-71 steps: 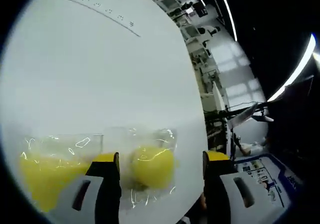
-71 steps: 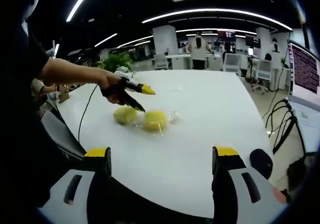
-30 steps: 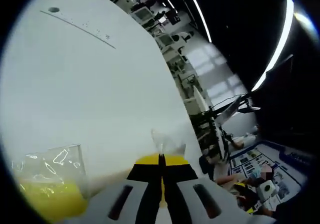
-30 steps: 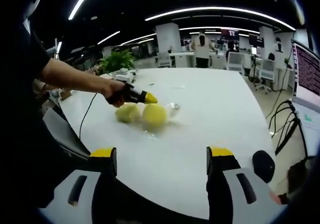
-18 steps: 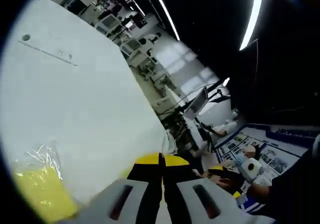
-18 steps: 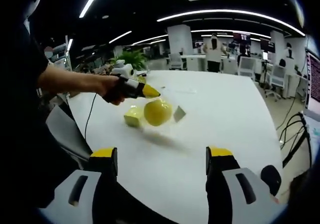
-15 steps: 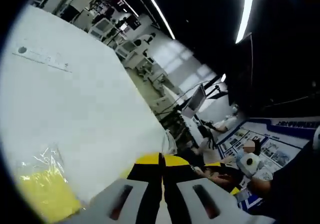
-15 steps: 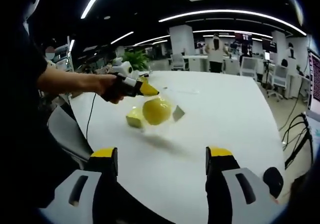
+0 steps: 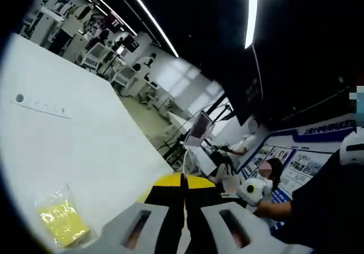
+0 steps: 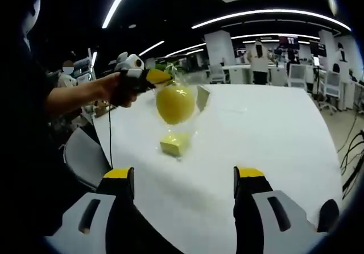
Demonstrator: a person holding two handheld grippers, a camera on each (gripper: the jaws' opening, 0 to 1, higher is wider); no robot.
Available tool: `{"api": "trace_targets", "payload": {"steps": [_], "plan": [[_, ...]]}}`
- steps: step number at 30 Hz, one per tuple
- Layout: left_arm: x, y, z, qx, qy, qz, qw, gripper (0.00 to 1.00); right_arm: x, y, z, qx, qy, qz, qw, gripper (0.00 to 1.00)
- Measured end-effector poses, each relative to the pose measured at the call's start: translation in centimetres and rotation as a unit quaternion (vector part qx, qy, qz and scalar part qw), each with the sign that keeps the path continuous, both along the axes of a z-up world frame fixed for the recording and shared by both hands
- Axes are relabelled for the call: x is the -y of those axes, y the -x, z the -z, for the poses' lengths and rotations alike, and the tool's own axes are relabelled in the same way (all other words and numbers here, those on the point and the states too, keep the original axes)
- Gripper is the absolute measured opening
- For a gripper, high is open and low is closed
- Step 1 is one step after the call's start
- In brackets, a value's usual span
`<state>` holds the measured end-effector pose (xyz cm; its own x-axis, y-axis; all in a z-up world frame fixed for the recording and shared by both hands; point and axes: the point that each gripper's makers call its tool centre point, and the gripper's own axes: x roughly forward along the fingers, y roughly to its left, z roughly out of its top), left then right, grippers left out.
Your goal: Compare the silicone blocks by pressing each to a similar depth, holding the contact briefly, and releasing to observe deformation and rebound differences across the visible hardness samples.
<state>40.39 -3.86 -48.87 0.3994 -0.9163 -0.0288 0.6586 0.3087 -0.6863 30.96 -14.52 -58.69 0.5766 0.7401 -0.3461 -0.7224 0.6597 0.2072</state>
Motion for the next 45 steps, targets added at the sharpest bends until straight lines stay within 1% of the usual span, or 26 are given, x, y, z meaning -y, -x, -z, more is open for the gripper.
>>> {"api": "trace_targets", "payload": {"steps": [1, 2, 4, 7, 10, 12, 13, 14, 16, 18, 20, 24, 25, 28, 29, 30, 32, 34, 35, 37, 38, 39, 41, 43, 44, 45], "plan": [[0.0, 0.3, -0.6, 0.009, 0.003, 0.002, 1.0000, 0.00, -0.3, -0.2, -0.2, 0.002, -0.004, -0.003, 1.0000, 0.65], [0.0, 0.7, -1.1, 0.009, 0.003, 0.002, 1.0000, 0.00, -0.5, -0.4, -0.4, 0.004, -0.006, -0.006, 1.0000, 0.64], [0.2, 1.4, -2.2, 0.019, 0.009, 0.006, 0.9998, 0.00, -1.4, -0.9, -1.0, 0.011, -0.012, -0.016, 0.9997, 0.64], [0.5, 2.5, -3.5, 0.020, 0.029, 0.022, 0.9991, 0.00, -2.8, -1.6, -2.0, 0.020, -0.020, -0.037, 0.9989, 0.63], [0.7, 3.4, -4.1, 0.014, 0.042, 0.034, 0.9985, 0.00, -4.4, -2.2, -3.2, 0.031, -0.030, -0.063, 0.9971, 0.63], [1.0, 4.1, -4.5, 0.018, 0.042, 0.043, 0.9981, 0.00, -5.4, -2.7, -4.2, 0.042, -0.038, -0.074, 0.9956, 0.63], [1.2, 4.4, -4.6, 0.024, 0.037, 0.043, 0.9981, 0.00, -6.1, -2.8, -5.0, 0.050, -0.053, -0.084, 0.9938, 0.63], [1.3, 4.6, -4.7, 0.023, 0.037, 0.043, 0.9981, 0.00, -6.6, -2.8, -5.6, 0.054, -0.065, -0.090, 0.9924, 0.63], [1.5, 5.1, -4.9, 0.032, 0.035, 0.046, 0.9978, 0.00, -7.5, -2.7, -6.7, 0.061, -0.085, -0.101, 0.9894, 0.63], [1.7, 5.2, -5.1, 0.033, 0.034, 0.051, 0.9975, 0.00, -8.5, -3.3, -7.4, 0.079, -0.080, -0.118, 0.9866, 0.62], [1.9, 5.3, -5.2, 0.034, 0.033, 0.053, 0.9975, 0.00, -9.1, -3.5, -7.5, 0.083, -0.078, -0.129, 0.9851, 0.59], [2.1, 5.8, -5.4, 0.044, 0.027, 0.065, 0.9965, 0.00, -9.9, -3.4, -8.1, 0.085, -0.096, -0.141, 0.9817, 0.51], [2.1, 5.9, -5.4, 0.051, 0.023, 0.068, 0.9961, 0.00, -10.0, -3.4, -8.1, 0.085, -0.097, -0.142, 0.9814, 0.49], [2.0, 6.0, -4.7, 0.070, 0.000, 0.073, 0.9948, 0.00, -10.2, -3.2, -7.8, 0.075, -0.111, -0.154, 0.9790, 0.37], [2.0, 6.0, -4.4, 0.072, -0.005, 0.074, 0.9946, 0.00, -10.3, -3.3, -7.6, 0.073, -0.112, -0.155, 0.9787, 0.34], [2.0, 6.1, -4.0, 0.069, -0.010, 0.074, 0.9948, 0.00, -10.3, -3.4, -7.2, 0.070, -0.112, -0.155, 0.9790, 0.34], [2.1, 6.2, -3.5, 0.074, -0.023, 0.078, 0.9939, 0.00, -10.7, -3.4, -6.2, 0.061, -0.111, -0.157, 0.9795, 0.34], [2.2, 6.3, -3.1, 0.084, -0.034, 0.081, 0.9926, 0.00, -11.1, -3.5, -5.8, 0.055, -0.114, -0.159, 0.9791, 0.34], [2.2, 6.2, -3.1, 0.086, -0.033, 0.080, 0.9925, 0.00, -11.2, -3.4, -5.9, 0.055, -0.118, -0.165, 0.9778, 0.33], [2.0, 6.2, -3.2, 0.104, -0.042, 0.079, 0.9906, 0.00, -11.4, -3.3, -6.2, 0.068, -0.115, -0.175, 0.9755, 0.30], [1.9, 6.3, -3.4, 0.112, -0.041, 0.081, 0.9895, 0.00, -11.5, -3.3, -6.5, 0.086, -0.104, -0.182, 0.9740, 0.29], [1.7, 6.3, -3.6, 0.112, -0.038, 0.081, 0.9896, 0.00, -11.6, -3.1, -6.7, 0.084, -0.105, -0.187, 0.9732, 0.28], [1.5, 6.3, -4.1, 0.133, -0.035, 0.080, 0.9872, 0.00, -11.8, -3.1, -7.1, 0.083, -0.101, -0.197, 0.9717, 0.25], [1.2, 6.2, -4.3, 0.166, -0.039, 0.078, 0.9824, 0.00, -11.9, -3.2, -7.3, 0.089, -0.090, -0.207, 0.9703, 0.23], [1.1, 6.1, -4.3, 0.174, -0.041, 0.077, 0.9809, 0.00, -12.0, -3.2, -7.2, 0.090, -0.085, -0.210, 0.9698, 0.22], [1.0, 6.0, -4.2, 0.202, -0.049, 0.076, 0.9752, 0.00, -12.1, -3.4, -7.1, 0.092, -0.078, -0.215, 0.9692, 0.22]]}}
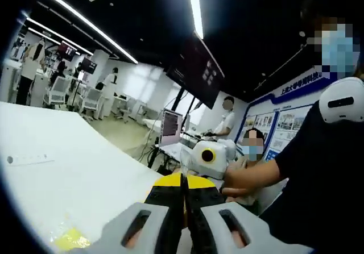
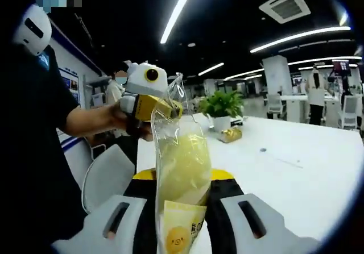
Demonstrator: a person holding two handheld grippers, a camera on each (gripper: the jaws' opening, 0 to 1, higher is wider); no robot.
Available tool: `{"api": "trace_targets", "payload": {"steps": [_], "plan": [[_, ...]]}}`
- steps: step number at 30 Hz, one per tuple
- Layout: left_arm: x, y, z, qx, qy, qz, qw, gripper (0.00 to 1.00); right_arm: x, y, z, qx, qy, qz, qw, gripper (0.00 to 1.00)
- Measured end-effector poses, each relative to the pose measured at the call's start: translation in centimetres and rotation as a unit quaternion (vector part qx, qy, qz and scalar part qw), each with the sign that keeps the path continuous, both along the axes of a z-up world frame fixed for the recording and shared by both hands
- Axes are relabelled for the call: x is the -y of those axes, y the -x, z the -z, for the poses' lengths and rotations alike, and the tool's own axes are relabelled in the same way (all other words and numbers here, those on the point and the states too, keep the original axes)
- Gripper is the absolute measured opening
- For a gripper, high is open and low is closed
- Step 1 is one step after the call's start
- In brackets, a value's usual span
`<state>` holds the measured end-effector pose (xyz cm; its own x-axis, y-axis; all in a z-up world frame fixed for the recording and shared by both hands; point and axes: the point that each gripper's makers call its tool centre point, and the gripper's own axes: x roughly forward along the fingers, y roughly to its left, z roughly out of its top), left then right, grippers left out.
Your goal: Compare the silicone blocks by pressing each to a similar depth, holding the contact briefly, and releasing to observe deformation and rebound differences across the visible hardness samples.
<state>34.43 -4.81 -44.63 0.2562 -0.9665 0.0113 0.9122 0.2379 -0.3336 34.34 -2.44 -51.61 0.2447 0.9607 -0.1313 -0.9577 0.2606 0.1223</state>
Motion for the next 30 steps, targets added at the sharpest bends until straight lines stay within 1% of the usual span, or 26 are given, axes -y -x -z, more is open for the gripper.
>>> {"api": "trace_targets", "payload": {"steps": [1, 2, 3, 4, 6, 7, 8, 10, 11, 12, 14, 16, 17, 18, 20, 21, 22, 24, 25, 26, 28, 30], "plan": [[-0.1, 0.0, 0.1, 0.006, -0.002, 0.001, 1.0000, 0.00, -0.1, -0.1, 0.1, 0.002, 0.003, -0.002, 1.0000, 0.21], [-0.2, -0.1, 0.4, 0.029, -0.012, 0.002, 0.9995, 0.00, -0.1, -0.1, 0.3, 0.003, 0.006, -0.005, 1.0000, 0.21], [-0.2, -0.2, 0.7, 0.035, -0.018, -0.001, 0.9992, 0.00, -0.2, -0.2, 0.7, 0.002, 0.011, -0.007, 0.9999, 0.20], [-0.1, -0.1, 0.9, 0.029, -0.018, 0.000, 0.9994, 0.00, -0.2, -0.2, 1.1, 0.002, 0.017, -0.010, 0.9998, 0.20], [-0.3, -0.3, 1.4, 0.047, -0.033, 0.001, 0.9984, 0.00, -0.3, -0.1, 1.5, 0.003, 0.024, -0.011, 0.9996, 0.19], [-0.4, -0.2, 1.5, 0.052, -0.036, 0.003, 0.9980, 0.00, -0.4, -0.1, 1.6, 0.006, 0.027, -0.011, 0.9995, 0.18], [-0.5, -0.2, 1.5, 0.051, -0.036, 0.005, 0.9980, 0.00, -0.5, -0.1, 1.6, 0.008, 0.030, -0.013, 0.9994, 0.18], [-0.8, -0.6, 1.5, 0.070, -0.045, 0.007, 0.9965, 0.00, -0.7, -0.3, 1.7, 0.008, 0.038, -0.011, 0.9992, 0.17], [-0.9, -0.7, 1.6, 0.072, -0.048, 0.008, 0.9962, 0.00, -0.7, -0.5, 1.8, 0.012, 0.046, -0.011, 0.9988, 0.17], [-1.0, -0.8, 1.6, 0.072, -0.049, 0.010, 0.9961, 0.00, -0.7, -0.7, 1.8, 0.024, 0.054, -0.012, 0.9982, 0.16], [-1.0, -1.0, 1.4, 0.099, -0.058, 0.010, 0.9934, 0.00, -0.6, -1.0, 1.6, 0.021, 0.058, -0.012, 0.9980, 0.16], [-0.7, -1.2, 1.0, 0.109, -0.058, 0.009, 0.9923, 0.00, -0.4, -1.2, 1.3, 0.024, 0.062, -0.013, 0.9977, 0.15], [-0.7, -1.3, 0.9, 0.122, -0.058, 0.010, 0.9907, 0.00, -0.2, -1.4, 1.1, 0.025, 0.063, -0.015, 0.9976, 0.14], [-0.6, -1.4, 0.7, 0.130, -0.057, 0.010, 0.9899, 0.00, -0.1, -1.5, 1.0, 0.025, 0.064, -0.016, 0.9975, 0.14], [-0.4, -1.8, 0.8, 0.127, -0.057, 0.009, 0.9902, 0.00, 0.0, -2.0, 1.0, 0.029, 0.072, -0.019, 0.9969, 0.13], [-0.4, -2.1, 0.9, 0.131, -0.061, 0.006, 0.9896, 0.00, 0.1, -2.3, 1.1, 0.032, 0.077, -0.017, 0.9964, 0.12], [-0.4, -2.4, 1.0, 0.137, -0.067, 0.006, 0.9883, 0.00, 0.1, -2.6, 1.2, 0.029, 0.079, -0.016, 0.9963, 0.12], [-0.3, -2.8, 1.2, 0.135, -0.072, 0.007, 0.9882, 0.00, 0.1, -2.8, 1.5, 0.018, 0.084, -0.019, 0.9961, 0.11], [-0.3, -2.9, 1.3, 0.136, -0.074, 0.008, 0.9879, 0.00, 0.1, -2.8, 1.5, 0.018, 0.085, -0.019, 0.9961, 0.11], [-0.3, -3.1, 1.4, 0.136, -0.076, 0.008, 0.9877, 0.00, 0.1, -3.0, 1.6, 0.021, 0.087, -0.017, 0.9958, 0.11], [-0.3, -3.2, 1.7, 0.149, -0.089, 0.011, 0.9848, 0.00, 0.2, -3.2, 1.8, 0.024, 0.092, -0.017, 0.9953, 0.10], [-0.1, -3.2, 1.6, 0.153, -0.094, 0.012, 0.9837, 0.00, 0.3, -3.3, 1.7, 0.030, 0.095, -0.016, 0.9949, 0.10]]}}
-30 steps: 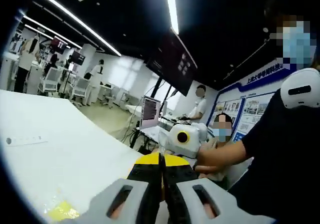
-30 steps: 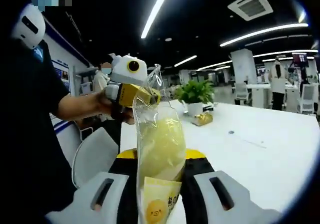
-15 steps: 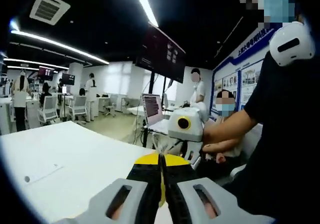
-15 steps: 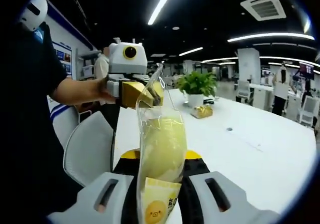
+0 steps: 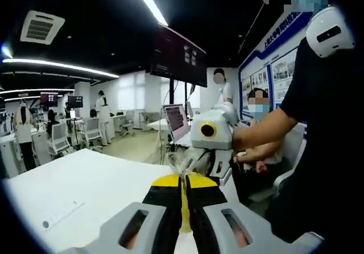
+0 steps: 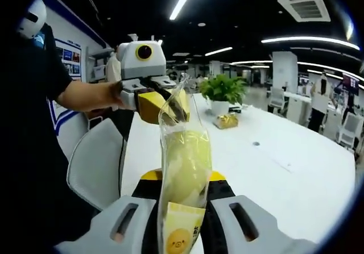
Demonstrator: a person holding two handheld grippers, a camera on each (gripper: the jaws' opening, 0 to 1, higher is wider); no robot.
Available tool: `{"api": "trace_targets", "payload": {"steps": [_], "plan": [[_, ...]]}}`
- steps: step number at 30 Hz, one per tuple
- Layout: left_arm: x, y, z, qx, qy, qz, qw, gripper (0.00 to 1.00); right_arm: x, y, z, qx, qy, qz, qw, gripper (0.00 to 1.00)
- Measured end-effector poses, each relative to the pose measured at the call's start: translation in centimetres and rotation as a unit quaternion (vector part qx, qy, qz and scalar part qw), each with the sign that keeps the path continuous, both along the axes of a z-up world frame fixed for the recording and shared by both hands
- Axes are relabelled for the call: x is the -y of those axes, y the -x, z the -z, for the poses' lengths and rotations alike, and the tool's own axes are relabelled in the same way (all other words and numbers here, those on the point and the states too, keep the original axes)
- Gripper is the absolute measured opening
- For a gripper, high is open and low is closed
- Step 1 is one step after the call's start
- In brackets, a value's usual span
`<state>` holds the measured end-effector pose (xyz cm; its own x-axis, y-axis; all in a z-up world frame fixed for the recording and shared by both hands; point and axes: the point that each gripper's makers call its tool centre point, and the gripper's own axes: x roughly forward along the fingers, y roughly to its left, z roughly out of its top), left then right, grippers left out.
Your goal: Compare the silicone blocks by pressing each to a similar depth, holding the contact briefly, and releasing to observe deformation and rebound differences across the visible hardness samples.
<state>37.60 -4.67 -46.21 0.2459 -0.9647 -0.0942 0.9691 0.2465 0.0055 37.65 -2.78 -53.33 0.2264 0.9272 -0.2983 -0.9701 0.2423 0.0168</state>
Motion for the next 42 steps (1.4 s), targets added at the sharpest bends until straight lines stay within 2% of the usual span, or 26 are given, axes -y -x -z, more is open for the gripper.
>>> {"api": "trace_targets", "payload": {"steps": [6, 8, 12, 15, 16, 17, 19, 24, 31, 35, 39, 42], "plan": [[0.2, 1.3, -0.7, 0.010, 0.002, 0.011, 0.9999, 0.01, 0.2, 1.3, -0.7, 0.003, -0.003, -0.010, 0.9999, 0.10], [0.2, 1.2, -0.3, -0.002, 0.000, 0.011, 0.9999, 0.01, 0.2, 1.4, -0.4, -0.004, 0.001, -0.013, 0.9999, 0.10], [0.4, 1.0, -0.2, 0.002, -0.009, 0.002, 1.0000, 0.00, 0.4, 1.0, -0.3, -0.006, -0.001, -0.004, 1.0000, 0.11], [0.4, 1.2, -0.6, -0.017, 0.005, 0.000, 0.9998, 0.00, 0.4, 1.2, -0.5, -0.011, -0.007, -0.001, 0.9999, 0.11], [0.4, 1.5, -0.5, -0.045, 0.012, 0.000, 0.9989, 0.00, 0.4, 1.4, -0.6, -0.012, -0.007, -0.001, 0.9999, 0.12], [0.3, 1.4, -0.4, -0.055, 0.014, -0.004, 0.9984, 0.00, 0.4, 1.6, -0.5, -0.007, -0.007, 0.000, 0.9999, 0.12], [0.3, 1.4, -0.4, -0.052, 0.014, -0.004, 0.9985, 0.00, 0.4, 1.6, -0.5, -0.021, -0.013, 0.004, 0.9997, 0.14], [0.7, 1.7, -0.4, -0.067, 0.012, 0.000, 0.9977, 0.00, 0.3, 1.9, -0.1, -0.033, -0.025, 0.009, 0.9991, 0.20], [1.0, 2.2, 0.8, -0.092, -0.001, 0.004, 0.9957, 0.00, 0.3, 2.7, 1.0, -0.061, -0.030, 0.021, 0.9974, 0.26], [1.2, 2.4, 2.0, -0.104, -0.017, 0.002, 0.9944, 0.00, 0.1, 2.9, 0.4, -0.065, -0.059, 0.027, 0.9957, 0.34], [1.1, 2.4, 3.6, -0.139, -0.024, -0.013, 0.9899, 0.00, 0.2, 3.0, 2.3, -0.078, -0.036, 0.039, 0.9956, 0.42], [1.0, 2.5, 4.6, -0.153, -0.030, -0.023, 0.9875, 0.00, 0.4, 3.3, 3.0, -0.074, -0.032, 0.045, 0.9957, 0.45]]}}
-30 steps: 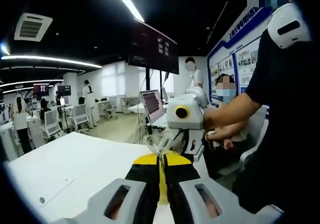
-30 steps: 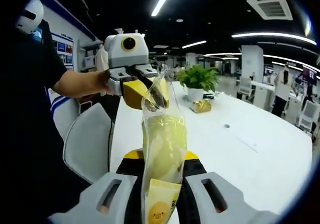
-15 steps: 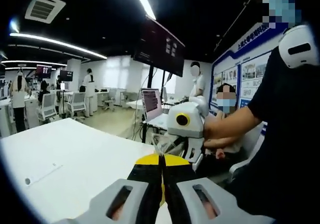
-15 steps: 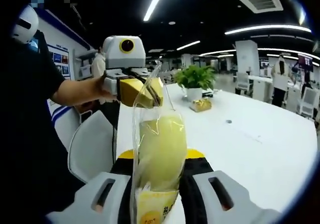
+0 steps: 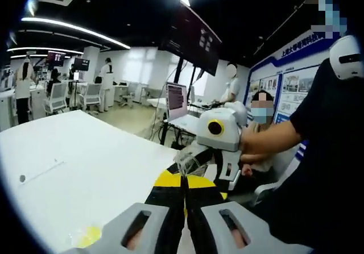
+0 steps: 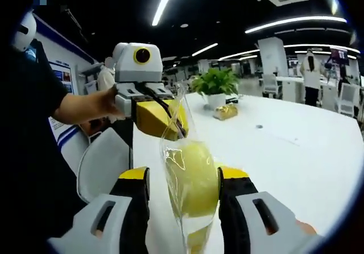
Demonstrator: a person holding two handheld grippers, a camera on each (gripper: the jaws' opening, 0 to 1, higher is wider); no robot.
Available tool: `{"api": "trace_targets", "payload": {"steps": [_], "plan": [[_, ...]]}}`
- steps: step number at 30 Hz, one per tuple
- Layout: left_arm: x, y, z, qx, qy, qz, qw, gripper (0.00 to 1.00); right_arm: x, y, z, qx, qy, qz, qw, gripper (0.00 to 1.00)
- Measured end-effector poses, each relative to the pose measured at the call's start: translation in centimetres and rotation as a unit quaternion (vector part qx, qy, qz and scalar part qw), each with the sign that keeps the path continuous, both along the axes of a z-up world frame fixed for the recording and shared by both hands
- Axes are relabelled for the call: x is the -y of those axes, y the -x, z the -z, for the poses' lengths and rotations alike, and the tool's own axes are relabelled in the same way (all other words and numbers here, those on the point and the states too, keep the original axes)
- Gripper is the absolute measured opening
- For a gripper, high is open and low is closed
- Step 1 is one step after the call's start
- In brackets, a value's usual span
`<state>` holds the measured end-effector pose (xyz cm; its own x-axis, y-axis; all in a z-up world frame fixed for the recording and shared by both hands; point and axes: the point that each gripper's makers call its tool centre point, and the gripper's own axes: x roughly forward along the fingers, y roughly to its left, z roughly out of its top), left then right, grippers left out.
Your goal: Compare the silicone blocks by pressing each to a similar depth, holding the contact briefly, and releasing to observe deformation and rebound differences across the visible hardness samples.
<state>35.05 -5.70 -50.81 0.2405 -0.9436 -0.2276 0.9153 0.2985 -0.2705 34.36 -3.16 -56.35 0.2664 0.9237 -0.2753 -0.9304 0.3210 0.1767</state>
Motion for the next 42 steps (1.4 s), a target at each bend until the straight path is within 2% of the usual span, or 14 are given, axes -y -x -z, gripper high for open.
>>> {"api": "trace_targets", "payload": {"steps": [3, 8, 12, 14, 16, 22, 24, 28, 30, 32, 33, 35, 39, 42], "plan": [[-0.2, 0.5, 0.8, -0.008, -0.002, -0.001, 1.0000, 0.00, 0.3, 0.0, 0.1, -0.003, -0.007, 0.015, 0.9998, 0.52], [-0.3, 1.0, 0.6, -0.023, 0.013, -0.004, 0.9996, 0.00, 0.9, -0.3, 0.1, 0.001, -0.018, 0.041, 0.9990, 0.66], [-0.6, 0.9, 0.7, -0.046, 0.028, -0.016, 0.9984, 0.00, 0.9, -0.7, -1.0, 0.004, -0.038, 0.056, 0.9977, 0.81], [-0.9, 0.7, 0.8, -0.048, 0.030, -0.025, 0.9981, 0.00, 0.8, -1.1, -2.2, 0.030, -0.055, 0.069, 0.9956, 0.92], [-1.1, 0.7, 1.0, -0.059, 0.027, -0.035, 0.9973, 0.00, 0.9, -1.1, -2.7, 0.031, -0.059, 0.073, 0.9951, 0.95], [-1.6, 0.8, 2.5, -0.067, -0.001, -0.046, 0.9967, 0.00, 2.1, -1.6, -4.1, 0.037, -0.085, 0.101, 0.9906, 0.96], [-1.7, 0.8, 2.7, -0.076, 0.003, -0.049, 0.9959, 0.00, 2.7, -1.8, -4.2, 0.039, -0.082, 0.112, 0.9895, 0.96], [-1.5, 0.6, 2.7, -0.093, 0.021, -0.058, 0.9937, 0.00, 5.9, -3.3, -4.7, 0.062, -0.064, 0.161, 0.9828, 0.96], [-1.4, 0.0, 2.7, -0.104, 0.031, -0.066, 0.9920, 0.00, 8.0, -4.0, -4.4, 0.065, -0.048, 0.193, 0.9779, 0.96], [-1.2, -0.4, 2.6, -0.112, 0.039, -0.070, 0.9904, 0.00, 9.4, -3.9, -4.2, 0.061, -0.052, 0.200, 0.9766, 0.96], [-1.2, -0.7, 2.7, -0.114, 0.041, -0.074, 0.9898, 0.00, 10.6, -4.1, -3.7, 0.055, -0.046, 0.221, 0.9727, 0.96], [-1.1, -1.1, 2.7, -0.119, 0.045, -0.079, 0.9886, 0.00, 11.8, -3.9, -3.0, 0.043, -0.039, 0.231, 0.9712, 0.95], [-0.8, -1.2, 3.2, -0.136, 0.053, -0.091, 0.9851, 0.00, 13.9, -2.5, -1.3, 0.002, -0.056, 0.264, 0.9628, 0.92], [-0.2, -2.0, 3.4, -0.170, 0.079, -0.111, 0.9759, 0.00, 14.5, -1.4, -0.4, 0.003, -0.050, 0.275, 0.9600, 0.90]]}}
